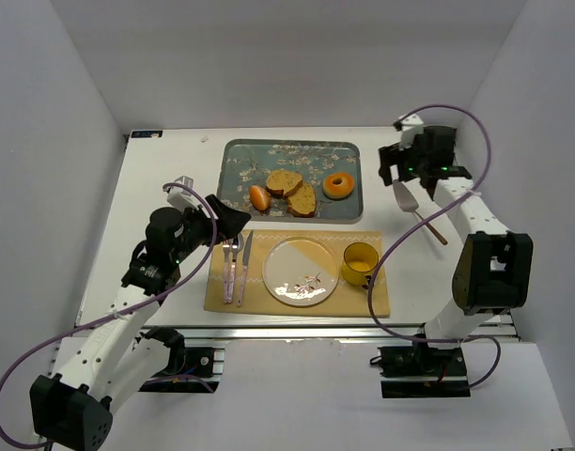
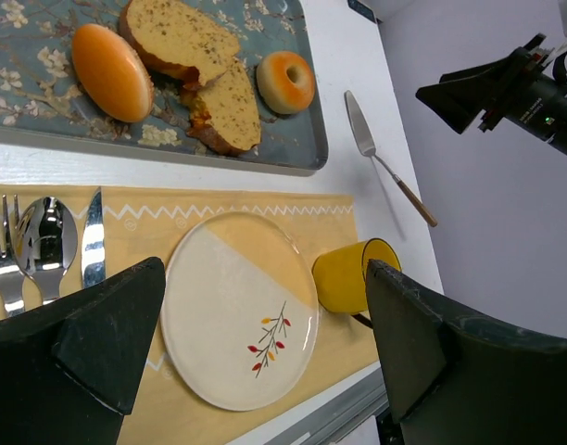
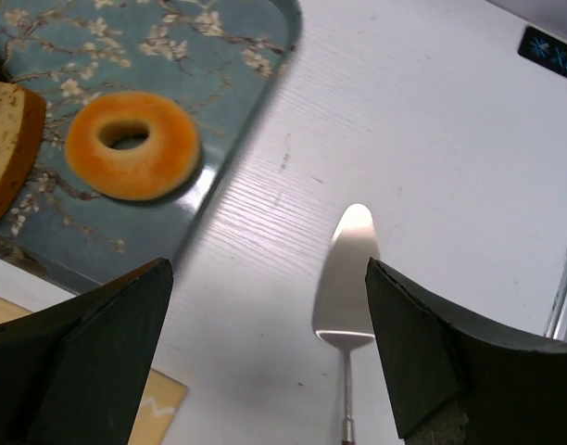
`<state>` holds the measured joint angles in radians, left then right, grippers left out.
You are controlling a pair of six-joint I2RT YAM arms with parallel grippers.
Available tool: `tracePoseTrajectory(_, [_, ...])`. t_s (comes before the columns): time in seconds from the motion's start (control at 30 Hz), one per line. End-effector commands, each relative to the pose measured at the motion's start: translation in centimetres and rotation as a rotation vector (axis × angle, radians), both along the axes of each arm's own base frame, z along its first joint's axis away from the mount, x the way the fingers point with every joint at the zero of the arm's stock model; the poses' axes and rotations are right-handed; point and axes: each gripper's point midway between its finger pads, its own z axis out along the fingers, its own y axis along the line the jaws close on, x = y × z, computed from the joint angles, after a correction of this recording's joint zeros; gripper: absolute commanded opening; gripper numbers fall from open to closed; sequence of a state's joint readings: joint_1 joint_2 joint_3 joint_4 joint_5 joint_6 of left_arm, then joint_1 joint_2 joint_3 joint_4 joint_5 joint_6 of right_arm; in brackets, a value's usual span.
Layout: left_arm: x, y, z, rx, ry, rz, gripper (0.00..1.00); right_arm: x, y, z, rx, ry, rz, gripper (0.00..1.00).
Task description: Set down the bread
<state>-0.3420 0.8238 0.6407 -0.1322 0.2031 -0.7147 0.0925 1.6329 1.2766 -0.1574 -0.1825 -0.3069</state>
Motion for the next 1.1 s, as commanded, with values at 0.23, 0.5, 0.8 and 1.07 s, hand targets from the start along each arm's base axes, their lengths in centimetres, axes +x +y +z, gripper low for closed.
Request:
tracePoseTrajectory(0.23, [0.0, -0.1, 3.0, -0.025, -0.096, -0.016, 0.98, -4.7, -6.7, 3.0, 0.086, -0.08, 0.291, 0.72])
tracePoseTrajectory(0.5, [-0.8, 0.3, 2.6, -0.034, -0.104, -0.008, 0.98, -6.5, -11.6, -2.3, -0.022, -0.005, 0.134, 0.72])
tracePoseTrajectory(0.8, [-0.7, -0.3, 1.7, -0.038, -0.075, -0.033, 0.98, -8.7, -12.8, -8.8, -0.111, 0.09, 0.153, 0.7])
tracePoseTrajectory(1.07, [-0.5, -0.1, 1.3, -0.037, -0.073, -0.021, 0.98, -7.3, -14.4, -11.9, -0.128, 0.163, 0.124, 0.65])
